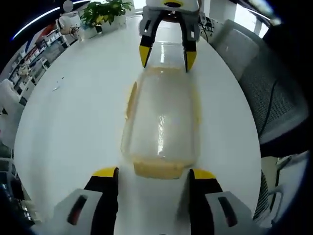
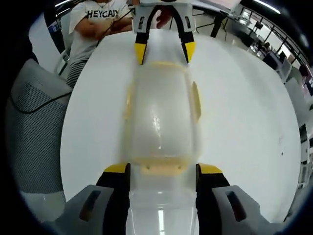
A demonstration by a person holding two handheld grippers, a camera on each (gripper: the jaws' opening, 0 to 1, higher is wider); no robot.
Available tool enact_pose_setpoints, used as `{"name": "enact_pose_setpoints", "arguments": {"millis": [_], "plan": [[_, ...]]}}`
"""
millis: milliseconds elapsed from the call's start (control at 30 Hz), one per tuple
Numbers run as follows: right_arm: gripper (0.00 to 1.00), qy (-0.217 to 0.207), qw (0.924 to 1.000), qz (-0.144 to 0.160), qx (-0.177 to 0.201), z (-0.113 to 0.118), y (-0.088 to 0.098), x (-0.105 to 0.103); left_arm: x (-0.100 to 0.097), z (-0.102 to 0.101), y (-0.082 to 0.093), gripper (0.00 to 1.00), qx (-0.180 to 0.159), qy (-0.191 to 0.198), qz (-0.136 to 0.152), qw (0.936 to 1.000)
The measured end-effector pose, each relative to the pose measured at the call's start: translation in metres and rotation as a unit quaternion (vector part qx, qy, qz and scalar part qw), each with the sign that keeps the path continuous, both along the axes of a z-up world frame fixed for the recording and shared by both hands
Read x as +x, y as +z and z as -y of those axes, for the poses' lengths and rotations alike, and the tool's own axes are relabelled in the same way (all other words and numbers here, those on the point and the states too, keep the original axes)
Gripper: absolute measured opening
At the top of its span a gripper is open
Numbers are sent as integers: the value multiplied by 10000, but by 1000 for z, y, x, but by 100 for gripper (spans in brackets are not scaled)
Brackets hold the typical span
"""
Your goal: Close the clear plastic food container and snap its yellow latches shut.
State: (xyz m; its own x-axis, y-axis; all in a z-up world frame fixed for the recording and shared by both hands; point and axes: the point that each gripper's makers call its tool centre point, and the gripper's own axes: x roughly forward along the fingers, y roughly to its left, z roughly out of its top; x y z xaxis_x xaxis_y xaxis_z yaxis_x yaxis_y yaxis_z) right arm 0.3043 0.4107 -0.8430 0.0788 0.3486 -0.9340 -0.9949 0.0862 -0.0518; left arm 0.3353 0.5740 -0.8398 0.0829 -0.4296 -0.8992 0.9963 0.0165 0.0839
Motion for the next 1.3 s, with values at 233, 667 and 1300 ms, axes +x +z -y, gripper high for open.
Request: {"name": "enact_pose_setpoints", "arguments": {"millis": [233, 667, 1300], "plan": [[42, 76, 9997, -50, -245, 3, -5, 1, 1, 1, -1, 50, 70, -106, -62, 9999], [38, 97, 9990, -194, -394, 4, -7, 0, -6, 3, -5, 33, 172, -317, -171, 9992], [36, 72, 9972, -295, -683, 4, -8, 1, -6, 4, -7, 32, 249, -246, -303, 9989]]}}
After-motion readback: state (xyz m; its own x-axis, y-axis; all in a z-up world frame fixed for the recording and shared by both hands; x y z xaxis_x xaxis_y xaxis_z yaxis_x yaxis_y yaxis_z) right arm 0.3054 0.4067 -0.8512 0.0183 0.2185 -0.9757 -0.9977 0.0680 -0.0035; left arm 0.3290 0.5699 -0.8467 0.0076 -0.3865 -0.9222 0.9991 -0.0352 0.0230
